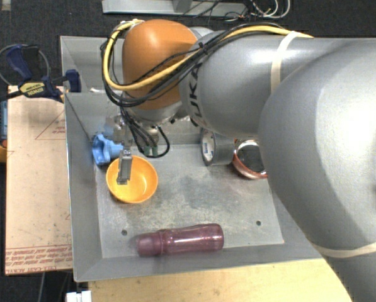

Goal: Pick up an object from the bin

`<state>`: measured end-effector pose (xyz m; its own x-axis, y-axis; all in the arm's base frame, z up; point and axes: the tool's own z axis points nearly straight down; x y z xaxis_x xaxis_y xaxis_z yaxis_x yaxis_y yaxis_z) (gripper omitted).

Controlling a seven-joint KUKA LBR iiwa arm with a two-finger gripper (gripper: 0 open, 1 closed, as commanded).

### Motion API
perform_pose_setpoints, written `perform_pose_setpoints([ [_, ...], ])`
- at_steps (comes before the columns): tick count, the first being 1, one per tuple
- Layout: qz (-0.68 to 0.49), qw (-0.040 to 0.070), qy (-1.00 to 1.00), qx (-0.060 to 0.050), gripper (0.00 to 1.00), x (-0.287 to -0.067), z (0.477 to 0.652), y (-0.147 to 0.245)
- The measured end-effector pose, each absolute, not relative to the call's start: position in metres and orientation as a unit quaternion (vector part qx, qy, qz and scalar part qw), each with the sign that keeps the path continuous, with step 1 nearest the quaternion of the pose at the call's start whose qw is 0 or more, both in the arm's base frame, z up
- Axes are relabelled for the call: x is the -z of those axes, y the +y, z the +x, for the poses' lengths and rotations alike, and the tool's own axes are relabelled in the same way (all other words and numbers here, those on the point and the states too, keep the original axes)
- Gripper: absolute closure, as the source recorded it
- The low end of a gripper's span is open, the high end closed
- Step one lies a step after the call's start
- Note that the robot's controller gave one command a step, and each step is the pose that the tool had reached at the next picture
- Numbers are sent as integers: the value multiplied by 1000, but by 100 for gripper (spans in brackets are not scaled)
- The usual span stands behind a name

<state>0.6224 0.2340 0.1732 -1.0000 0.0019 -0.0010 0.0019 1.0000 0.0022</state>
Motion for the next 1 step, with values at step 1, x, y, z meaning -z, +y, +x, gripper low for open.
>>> perform_pose_setpoints([
  [1, 1, 1, 1000, -1, 0, -173, 622, 234],
])
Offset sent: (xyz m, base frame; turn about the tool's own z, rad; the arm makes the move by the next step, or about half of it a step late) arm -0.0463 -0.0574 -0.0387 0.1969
